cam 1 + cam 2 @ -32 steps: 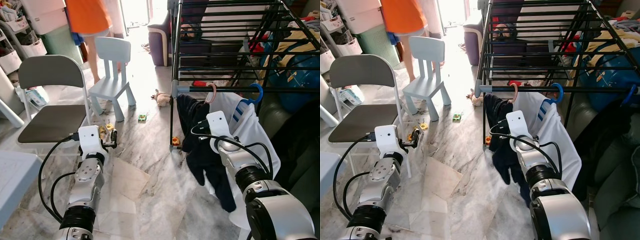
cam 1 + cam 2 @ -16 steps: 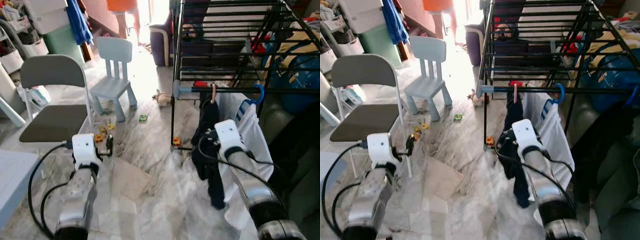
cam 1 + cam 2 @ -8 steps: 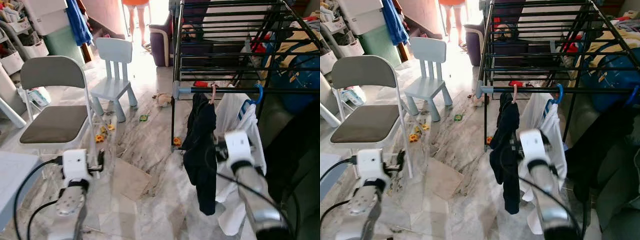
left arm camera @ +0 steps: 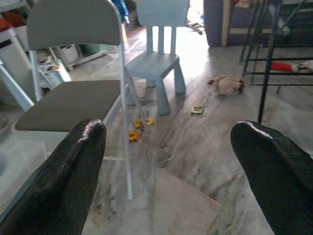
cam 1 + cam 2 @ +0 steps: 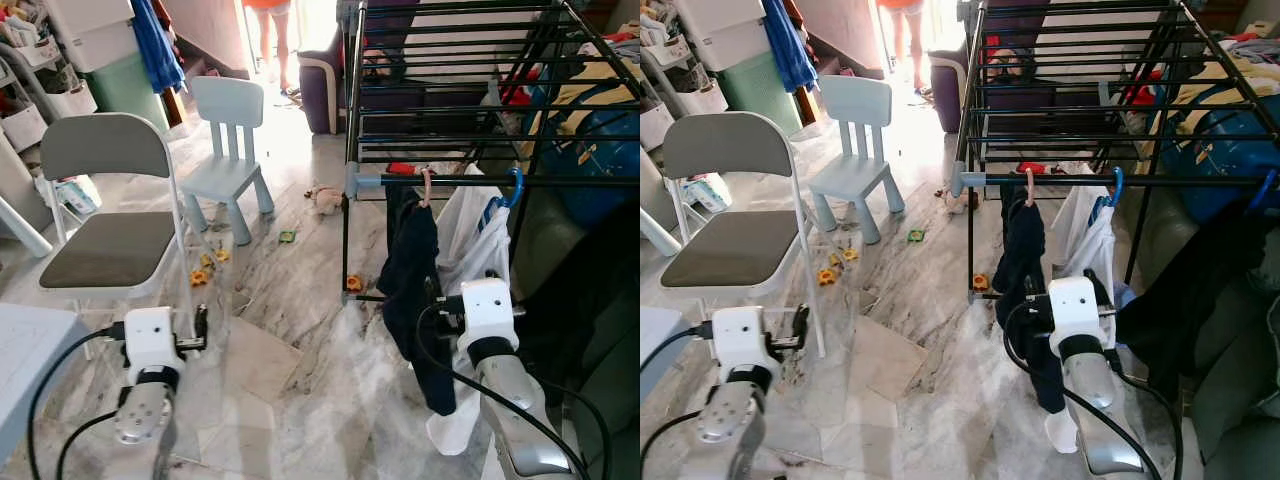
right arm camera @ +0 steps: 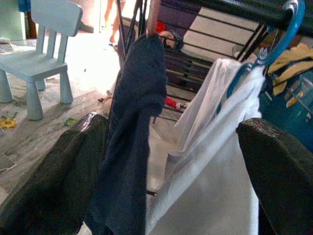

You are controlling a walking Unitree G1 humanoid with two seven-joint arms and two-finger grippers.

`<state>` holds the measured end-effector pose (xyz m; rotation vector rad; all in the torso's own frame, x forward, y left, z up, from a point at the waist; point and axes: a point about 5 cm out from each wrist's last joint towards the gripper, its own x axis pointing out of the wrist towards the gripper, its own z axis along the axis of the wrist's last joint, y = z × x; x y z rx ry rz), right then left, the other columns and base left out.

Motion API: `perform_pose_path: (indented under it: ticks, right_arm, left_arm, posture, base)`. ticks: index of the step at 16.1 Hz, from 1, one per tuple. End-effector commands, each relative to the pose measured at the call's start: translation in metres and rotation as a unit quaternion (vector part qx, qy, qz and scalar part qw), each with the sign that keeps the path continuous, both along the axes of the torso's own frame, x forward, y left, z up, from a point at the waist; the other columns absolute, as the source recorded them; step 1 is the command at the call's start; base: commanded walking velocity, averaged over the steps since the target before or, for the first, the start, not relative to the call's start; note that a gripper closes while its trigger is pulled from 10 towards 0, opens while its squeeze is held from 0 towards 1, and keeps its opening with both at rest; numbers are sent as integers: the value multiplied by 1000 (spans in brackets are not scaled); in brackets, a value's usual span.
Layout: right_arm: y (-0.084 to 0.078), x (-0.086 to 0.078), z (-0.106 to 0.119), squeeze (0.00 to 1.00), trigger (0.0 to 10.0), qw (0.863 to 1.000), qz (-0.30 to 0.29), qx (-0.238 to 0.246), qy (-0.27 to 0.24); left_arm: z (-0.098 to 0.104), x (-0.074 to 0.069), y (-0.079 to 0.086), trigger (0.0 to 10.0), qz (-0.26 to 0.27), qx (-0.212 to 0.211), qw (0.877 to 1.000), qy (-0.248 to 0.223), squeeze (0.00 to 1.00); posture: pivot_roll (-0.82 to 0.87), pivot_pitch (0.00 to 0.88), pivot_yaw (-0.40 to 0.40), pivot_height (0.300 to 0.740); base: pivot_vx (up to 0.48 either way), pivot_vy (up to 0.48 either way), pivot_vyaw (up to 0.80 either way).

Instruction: Hang hanger

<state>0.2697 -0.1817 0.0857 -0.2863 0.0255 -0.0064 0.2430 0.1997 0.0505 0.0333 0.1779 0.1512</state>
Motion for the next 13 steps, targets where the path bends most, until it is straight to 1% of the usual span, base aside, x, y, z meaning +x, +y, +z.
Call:
perform_pose_path:
  ticks: [1, 2, 3, 5, 6, 8, 9, 10, 12, 13]
  right_arm:
    - [6, -1, -2, 631, 10000, 1000, 8, 1, 4]
    - [6, -2, -6, 631, 10000, 1000, 7, 3, 9]
    - [7, -2, -7, 0, 10000, 1000, 6, 3, 8]
    - [6, 0, -8, 0, 10000, 1000, 3, 4, 11]
    - [3, -1, -13, 0, 10000, 1000, -5, 13, 22]
    - [1, -1, -18, 0, 10000, 999, -8, 17, 33]
    - [2, 2, -18, 0, 10000, 999, -4, 17, 38]
    - [3, 2, -21, 0, 10000, 999, -2, 16, 42]
    - [4, 4, -22, 0, 10000, 999, -3, 21, 43]
    - [5, 6, -23, 0, 10000, 999, -3, 28, 45]
  left_arm:
    - [1, 3, -3, 10000, -4, 6, 1000, -5, 0]
    - [-1, 3, -6, 10000, -9, 9, 1000, -4, 0]
    - [-3, 3, -9, 10000, -12, -2, 1000, -1, 0]
    - [-5, 4, -14, 10000, -17, -7, 1000, 4, 0]
    - [-9, 4, -15, 10000, -15, -6, 1000, 10, 0]
    - [-16, 0, -13, 10000, -9, -5, 1000, 19, 0]
    - [-17, -3, -8, 10000, 0, -5, 1000, 25, 0]
    - [-20, -5, -7, 10000, 4, -7, 1000, 29, 0]
    - [-22, -6, -7, 10000, 8, -6, 999, 31, 0]
    - [-25, -6, -7, 10000, 9, -5, 999, 34, 0]
  posture:
    - [-128, 0, 80, 740]
    - [-129, 0, 81, 740]
    - [-134, 0, 88, 740]
    - [-137, 0, 89, 740]
    - [-135, 0, 84, 740]
    - [-128, 0, 74, 740]
    - [-124, 0, 68, 740]
    - [-123, 0, 67, 740]
    - [-119, 0, 64, 740]
    - [-124, 0, 72, 740]
  base:
    - [0, 0, 0]
    - [0, 0, 0]
    - [0, 0, 0]
    - [0, 0, 0]
    - [0, 0, 0]
    - [0, 0, 0]
    - [0, 0, 0]
    - [0, 0, 0]
    - [0, 0, 0]
    - [-240, 0, 0]
